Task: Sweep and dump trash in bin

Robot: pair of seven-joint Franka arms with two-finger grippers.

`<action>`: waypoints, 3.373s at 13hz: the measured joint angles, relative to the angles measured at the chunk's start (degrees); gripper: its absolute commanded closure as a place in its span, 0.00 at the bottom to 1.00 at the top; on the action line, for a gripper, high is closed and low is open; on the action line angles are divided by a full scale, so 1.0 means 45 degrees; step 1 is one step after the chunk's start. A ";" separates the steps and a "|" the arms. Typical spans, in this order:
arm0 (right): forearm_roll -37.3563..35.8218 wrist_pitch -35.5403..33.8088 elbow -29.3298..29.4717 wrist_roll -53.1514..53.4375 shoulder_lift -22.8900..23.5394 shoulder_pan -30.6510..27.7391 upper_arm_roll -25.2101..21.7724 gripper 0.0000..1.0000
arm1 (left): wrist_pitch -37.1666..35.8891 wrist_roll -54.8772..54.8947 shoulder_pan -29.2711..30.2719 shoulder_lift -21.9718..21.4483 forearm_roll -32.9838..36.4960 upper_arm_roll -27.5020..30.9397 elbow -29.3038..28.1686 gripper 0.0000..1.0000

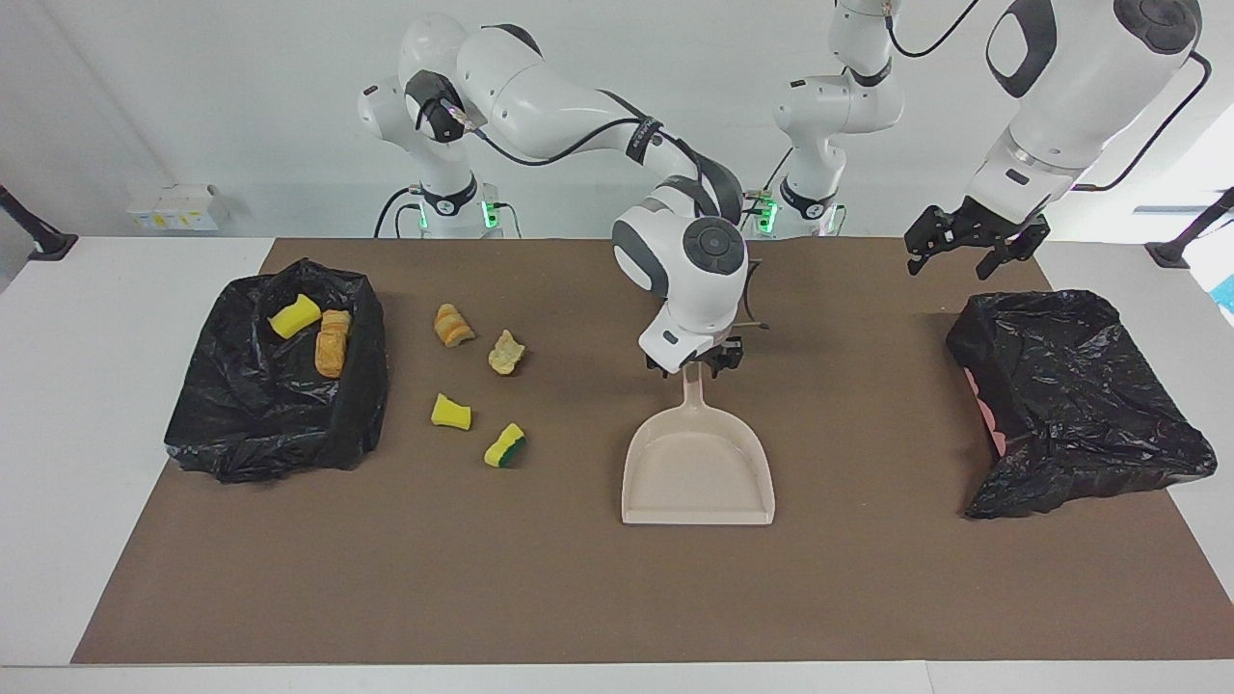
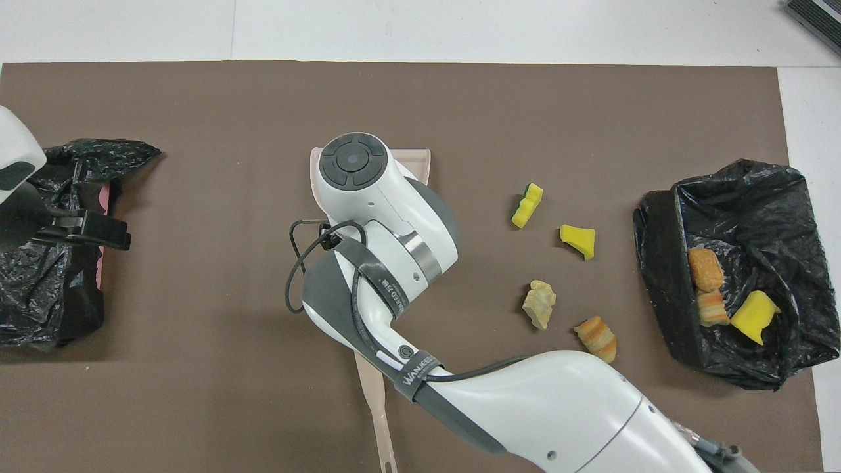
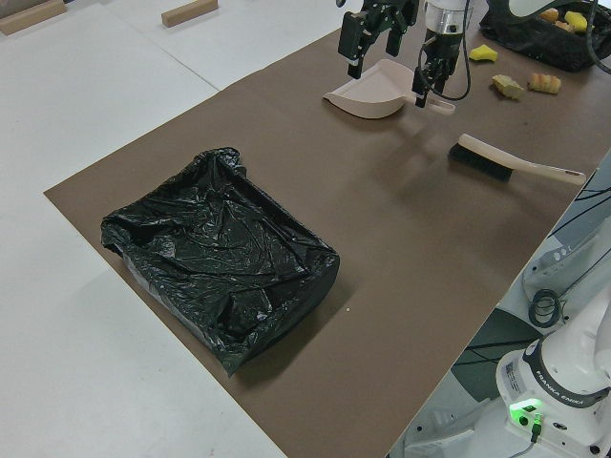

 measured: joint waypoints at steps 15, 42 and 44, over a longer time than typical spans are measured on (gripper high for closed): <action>0.1724 0.1120 -0.9704 0.0387 -0.8578 0.0857 0.0201 0.00 | 0.0449 0.0147 -0.0014 0.0000 0.0000 -0.0152 -0.0019 0.00; 0.2306 0.5582 -1.5131 0.0281 -0.9289 0.3728 0.0203 0.90 | 0.7603 -0.5282 -0.6055 0.4438 0.0260 -0.0400 -0.2504 0.56; 0.2306 0.5609 -1.5143 0.0183 -0.9288 0.3727 0.0198 1.00 | 0.7634 -0.5380 -0.6063 0.4421 0.0261 -0.0399 -0.2501 1.00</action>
